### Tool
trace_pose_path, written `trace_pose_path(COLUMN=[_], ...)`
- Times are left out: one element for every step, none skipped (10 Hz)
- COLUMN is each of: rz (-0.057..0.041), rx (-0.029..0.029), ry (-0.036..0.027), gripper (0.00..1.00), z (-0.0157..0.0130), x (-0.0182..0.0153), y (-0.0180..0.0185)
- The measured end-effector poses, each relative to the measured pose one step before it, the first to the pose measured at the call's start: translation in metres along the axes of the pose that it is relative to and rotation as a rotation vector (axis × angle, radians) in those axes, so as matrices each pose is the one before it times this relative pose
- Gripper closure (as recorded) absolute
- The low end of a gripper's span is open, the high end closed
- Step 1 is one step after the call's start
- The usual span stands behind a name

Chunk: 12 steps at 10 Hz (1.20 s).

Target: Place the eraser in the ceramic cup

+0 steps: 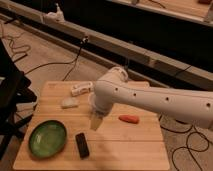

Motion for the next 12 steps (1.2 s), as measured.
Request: trace_pose_path(rz=[0.04012, 0.01866, 0.01553, 0.00856, 0.00417, 0.00743, 0.0113, 0.00524, 0.00433, 0.0057, 0.01218, 0.00664], rx=[-0.01786, -0.01302, -0.01394, -0.0172, -0.01299, -0.0146, -0.01544, -0.00948, -0.00566, -0.00373, -0.0038, 0.00043], ry=[-0.00169, 0.00294, 0.00847, 0.01107, 0.00607, 0.00882, 0.00916, 0.00842, 0.0107, 0.01009, 0.01574, 0.00654], gripper=[0.28, 0.28, 0.28, 0.28, 0.28, 0.28, 0.28, 0.28, 0.28, 0.28, 0.28, 0.28], z=[0.01312, 0.00923, 0.01206, 0.01569, 0.01076, 0.0142, 0.01613, 0.01193, 0.01097, 0.00937, 0.01346, 0.00535], x=[-0.00322, -0.00113, -0.00114, -0.00359, -0.00317, -0.00262, -0.00364, -0.00332, -0.0027, -0.00203, -0.0018, -0.00036], y=[0.00497, 0.00464, 0.00735, 0.01063, 0.00739, 0.00792, 0.00761, 0.00481, 0.00264, 0.00115, -0.00022, -0.00116])
